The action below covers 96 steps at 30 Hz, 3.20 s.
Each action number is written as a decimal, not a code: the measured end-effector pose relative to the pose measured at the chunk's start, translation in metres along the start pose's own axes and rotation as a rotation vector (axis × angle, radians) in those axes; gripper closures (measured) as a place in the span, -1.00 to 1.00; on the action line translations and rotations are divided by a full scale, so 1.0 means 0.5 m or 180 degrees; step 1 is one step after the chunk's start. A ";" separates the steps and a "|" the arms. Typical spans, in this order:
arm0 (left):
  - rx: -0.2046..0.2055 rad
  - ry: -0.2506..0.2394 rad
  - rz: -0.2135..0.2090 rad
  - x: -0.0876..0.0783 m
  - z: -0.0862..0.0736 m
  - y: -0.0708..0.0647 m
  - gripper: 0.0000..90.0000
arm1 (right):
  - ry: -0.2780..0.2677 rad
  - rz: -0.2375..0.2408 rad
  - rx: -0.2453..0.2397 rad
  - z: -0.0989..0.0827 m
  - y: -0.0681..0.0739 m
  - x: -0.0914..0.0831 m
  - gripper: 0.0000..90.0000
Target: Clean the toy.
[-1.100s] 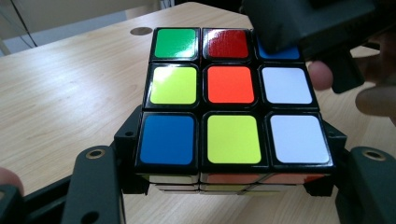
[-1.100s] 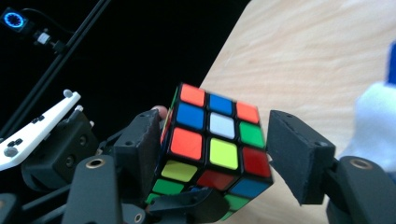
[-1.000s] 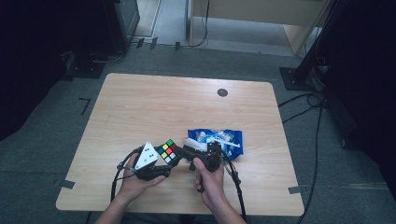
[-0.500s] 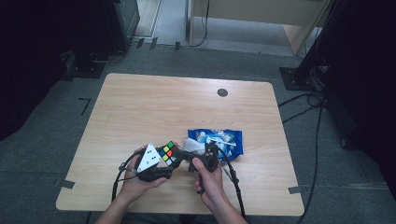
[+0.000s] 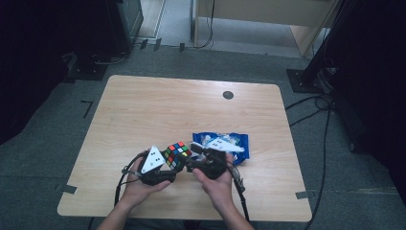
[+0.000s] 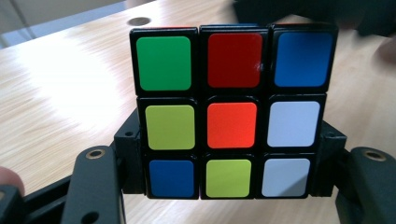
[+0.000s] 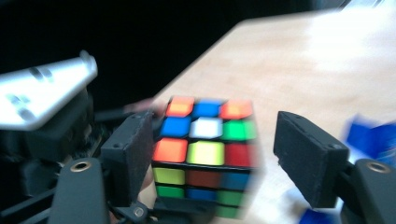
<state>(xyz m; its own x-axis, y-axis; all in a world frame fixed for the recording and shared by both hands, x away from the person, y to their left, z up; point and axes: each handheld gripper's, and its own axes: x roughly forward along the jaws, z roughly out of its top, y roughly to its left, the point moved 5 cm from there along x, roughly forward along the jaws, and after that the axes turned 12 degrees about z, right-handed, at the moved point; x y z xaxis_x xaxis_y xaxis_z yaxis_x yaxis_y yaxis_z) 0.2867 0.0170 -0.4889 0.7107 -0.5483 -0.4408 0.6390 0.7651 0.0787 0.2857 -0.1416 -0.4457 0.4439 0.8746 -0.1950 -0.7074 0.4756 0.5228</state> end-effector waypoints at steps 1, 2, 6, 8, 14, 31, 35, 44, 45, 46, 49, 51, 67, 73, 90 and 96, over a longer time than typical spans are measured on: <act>-0.0063 -0.0005 0.0024 -0.002 -0.001 0.011 -0.25 | -0.0084 -0.0059 -0.0014 0.015 -0.009 -0.018 -0.30; -0.0102 -0.0010 0.0066 -0.005 -0.001 0.022 -0.25 | -0.0117 -0.0143 -0.0033 0.025 -0.020 -0.035 -0.24; -0.0227 -0.0053 0.0129 -0.014 0.002 0.050 -0.25 | 0.0372 -0.0738 -0.0277 0.008 -0.087 -0.062 -0.14; -0.0228 -0.0052 0.0131 -0.014 0.002 0.053 -0.24 | 0.0461 -0.0751 -0.0222 -0.015 -0.108 -0.057 -0.11; -0.0192 -0.0022 0.0116 -0.010 -0.003 0.047 -0.25 | 0.0863 -0.1094 -0.0294 -0.064 -0.131 -0.019 0.49; -0.0140 0.0017 0.0082 -0.003 -0.010 0.036 -0.25 | 0.0231 -0.1001 -0.0916 0.000 -0.101 -0.080 0.92; -0.0151 0.0005 0.0096 -0.005 -0.010 0.040 -0.25 | 0.0566 -0.1223 -0.0919 -0.008 -0.147 -0.100 0.81; -0.0164 0.0020 0.0095 -0.002 -0.012 0.041 -0.25 | 0.0505 -0.1636 -0.0755 0.013 -0.192 -0.168 0.48; -0.0160 0.0021 0.0091 -0.002 -0.012 0.041 -0.24 | 0.0502 -0.1689 -0.0726 0.013 -0.191 -0.170 0.44; -0.0159 0.0020 0.0095 -0.002 -0.011 0.040 -0.25 | 0.0507 -0.1742 -0.0682 0.013 -0.191 -0.171 0.40; -0.0164 0.0017 0.0108 -0.002 -0.012 0.042 -0.25 | 0.0382 -0.1923 -0.0301 0.011 -0.182 -0.173 0.23; -0.0159 0.0012 0.0118 -0.003 -0.012 0.044 -0.25 | 0.0194 -0.1847 0.0144 0.001 -0.177 -0.166 0.03; -0.0116 0.0015 0.0099 -0.003 -0.011 0.034 -0.25 | 0.0226 -0.2069 0.0206 -0.061 -0.221 -0.144 0.94; -0.0085 0.0007 0.0074 -0.001 -0.010 0.027 -0.25 | 0.0062 -0.1587 -0.0641 -0.013 -0.155 -0.130 0.96; 0.0059 -0.0033 -0.0137 0.003 -0.009 -0.016 -0.25 | 0.0150 -0.0006 -0.1242 -0.024 -0.004 -0.012 0.94; 0.0171 -0.0031 -0.0208 0.008 -0.012 -0.036 -0.25 | 0.0112 0.0229 -0.0816 -0.025 0.007 -0.002 0.95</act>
<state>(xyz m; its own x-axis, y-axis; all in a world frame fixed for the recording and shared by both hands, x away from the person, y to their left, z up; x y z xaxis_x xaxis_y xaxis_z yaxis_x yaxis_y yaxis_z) 0.2761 0.0030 -0.4975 0.6697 -0.5998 -0.4379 0.6988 0.7085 0.0981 0.2756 -0.1398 -0.4541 0.3712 0.9076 -0.1960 -0.8546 0.4165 0.3101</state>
